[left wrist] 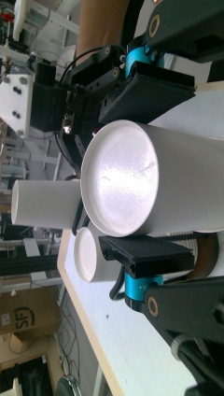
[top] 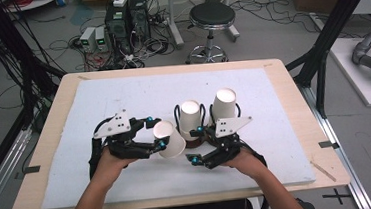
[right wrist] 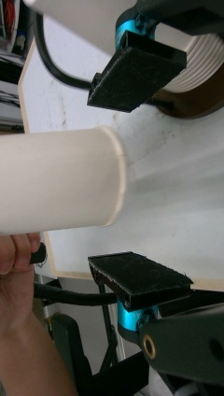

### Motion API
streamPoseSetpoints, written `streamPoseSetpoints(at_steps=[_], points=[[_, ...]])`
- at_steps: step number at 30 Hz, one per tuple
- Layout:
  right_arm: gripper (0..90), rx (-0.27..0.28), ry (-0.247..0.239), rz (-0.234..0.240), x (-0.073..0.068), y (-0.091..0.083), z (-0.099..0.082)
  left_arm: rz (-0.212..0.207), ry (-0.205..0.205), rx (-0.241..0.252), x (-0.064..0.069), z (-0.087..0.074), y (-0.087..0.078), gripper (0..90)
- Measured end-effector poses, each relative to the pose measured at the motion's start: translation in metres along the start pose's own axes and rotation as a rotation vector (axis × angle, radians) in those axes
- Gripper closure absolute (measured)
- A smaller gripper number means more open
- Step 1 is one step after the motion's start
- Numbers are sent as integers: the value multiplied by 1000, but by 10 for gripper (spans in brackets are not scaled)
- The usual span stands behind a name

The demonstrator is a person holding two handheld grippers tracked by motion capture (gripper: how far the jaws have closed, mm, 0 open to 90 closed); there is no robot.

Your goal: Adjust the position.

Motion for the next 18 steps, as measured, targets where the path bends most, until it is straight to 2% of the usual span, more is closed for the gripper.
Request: streamPoseSetpoints(at_steps=[6,13,18], points=[[206,4,-5,30,-4,11,4,-20,5,-3,5,0,6,354],[206,-1,-13,35,-4,17,3,-43,4,2,6,1,10,355],[206,20,-17,40,-4,22,6,-65,8,2,6,4,15,358]])
Point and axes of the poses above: each handheld gripper's, and its own axes: y roughly forward along the jaws, z roughly out of its top, x roughly to its right, the point moved 10 cm from there along y, roughly forward along the jaws
